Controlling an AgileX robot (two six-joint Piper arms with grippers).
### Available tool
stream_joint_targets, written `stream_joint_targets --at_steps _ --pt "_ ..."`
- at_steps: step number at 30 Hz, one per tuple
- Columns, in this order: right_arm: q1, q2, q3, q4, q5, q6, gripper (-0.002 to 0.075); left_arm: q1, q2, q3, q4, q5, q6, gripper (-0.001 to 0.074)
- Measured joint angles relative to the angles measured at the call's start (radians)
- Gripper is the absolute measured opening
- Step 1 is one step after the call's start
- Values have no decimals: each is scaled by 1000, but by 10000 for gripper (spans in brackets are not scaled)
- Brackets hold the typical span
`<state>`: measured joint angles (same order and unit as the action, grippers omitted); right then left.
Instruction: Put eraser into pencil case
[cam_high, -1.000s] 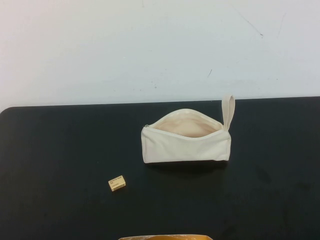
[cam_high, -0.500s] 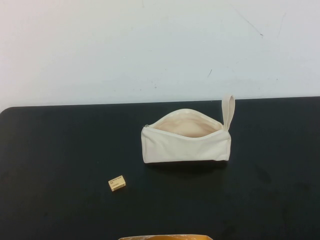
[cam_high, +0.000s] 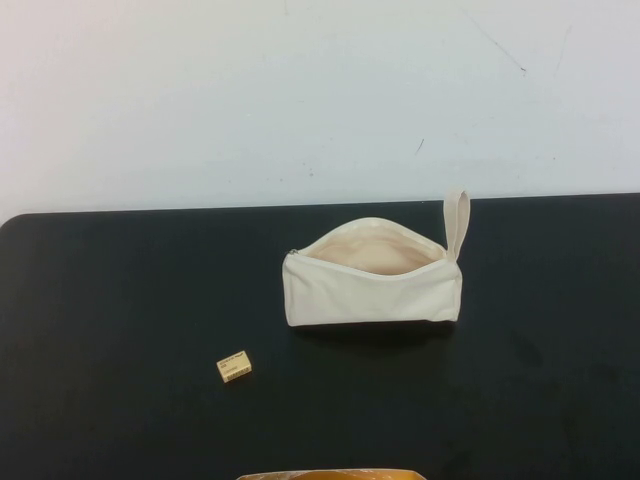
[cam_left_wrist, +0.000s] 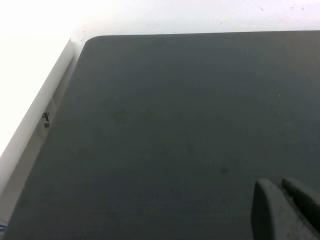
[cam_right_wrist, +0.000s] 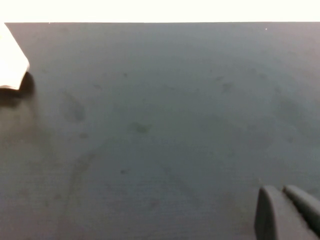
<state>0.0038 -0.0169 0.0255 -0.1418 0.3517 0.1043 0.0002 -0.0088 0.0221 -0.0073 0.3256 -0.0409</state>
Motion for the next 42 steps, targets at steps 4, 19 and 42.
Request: stream_joint_targets --at_steps 4,19,42 --pt "0 0 0 0 0 0 -1 0 0 0 0 0 0 -1" --pt "0 0 0 0 0 0 -1 0 0 4 -612 -30 -170 -1" --pt "0 0 0 0 1 0 -1 0 274 -323 -745 144 264 -1"
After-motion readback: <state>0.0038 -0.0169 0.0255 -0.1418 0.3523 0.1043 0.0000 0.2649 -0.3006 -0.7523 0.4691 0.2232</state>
